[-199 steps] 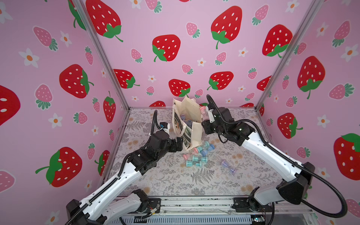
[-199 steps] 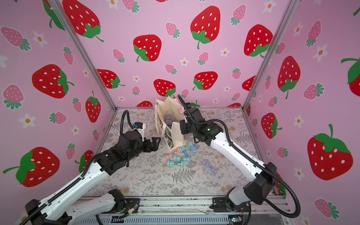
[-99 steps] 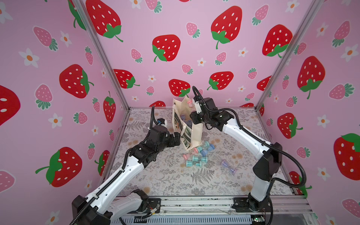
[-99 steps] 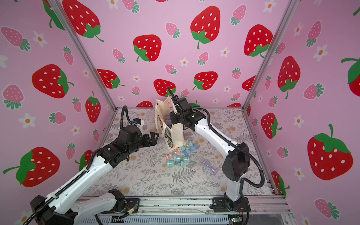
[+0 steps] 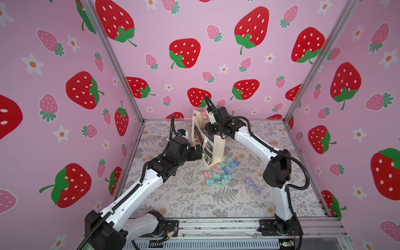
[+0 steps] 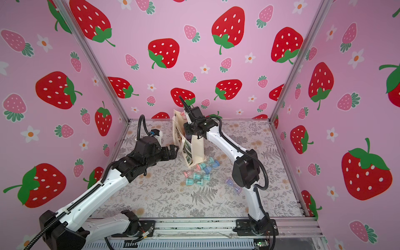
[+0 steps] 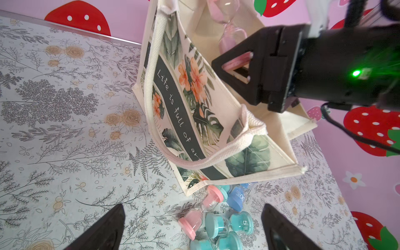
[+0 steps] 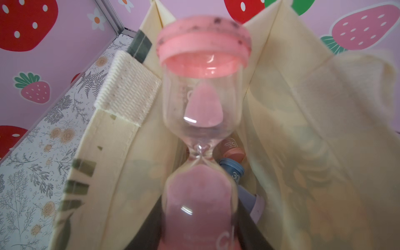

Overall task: Put the hourglass into the canvas bag
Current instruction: Place the hourglass in the canvas bag.

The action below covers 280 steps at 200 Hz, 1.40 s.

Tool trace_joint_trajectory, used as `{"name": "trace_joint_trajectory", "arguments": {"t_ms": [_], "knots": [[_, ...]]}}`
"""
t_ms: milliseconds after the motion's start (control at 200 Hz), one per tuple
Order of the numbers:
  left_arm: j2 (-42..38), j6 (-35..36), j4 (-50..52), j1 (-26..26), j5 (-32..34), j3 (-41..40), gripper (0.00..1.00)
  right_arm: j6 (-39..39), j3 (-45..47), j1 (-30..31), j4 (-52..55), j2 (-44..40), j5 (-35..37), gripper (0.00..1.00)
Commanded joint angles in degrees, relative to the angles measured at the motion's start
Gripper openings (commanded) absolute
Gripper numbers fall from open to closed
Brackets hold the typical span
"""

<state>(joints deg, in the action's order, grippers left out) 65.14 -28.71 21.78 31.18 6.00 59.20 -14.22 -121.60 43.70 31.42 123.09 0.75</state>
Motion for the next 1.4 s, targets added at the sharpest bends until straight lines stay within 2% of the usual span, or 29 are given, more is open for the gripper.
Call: {"name": "trace_joint_trajectory", "arguments": {"t_ms": [0,335,715,935,1396], "knots": [[0.1,0.4,-1.1,-0.3,1.4,-0.1,0.99,2.0,-2.1,-0.2,1.6,2.3,-1.5,0.37],[-0.6,1.1,-0.9,-0.9,2.7,-1.1,0.99,1.0,-7.9,-0.2,5.9,10.8,-1.5,0.41],[-0.7,1.7,-2.7,-2.0,1.1,-2.3,0.99,0.0,-11.2,-0.2,6.5,14.4,-2.2,0.44],[-1.0,1.6,-3.1,-2.3,0.7,-2.5,0.99,0.5,-12.6,-0.2,6.6,13.5,-3.4,0.49],[-2.7,1.7,-2.2,-2.6,-0.2,-1.1,0.99,0.6,-14.1,-0.3,6.6,9.7,-5.6,0.51]]}}
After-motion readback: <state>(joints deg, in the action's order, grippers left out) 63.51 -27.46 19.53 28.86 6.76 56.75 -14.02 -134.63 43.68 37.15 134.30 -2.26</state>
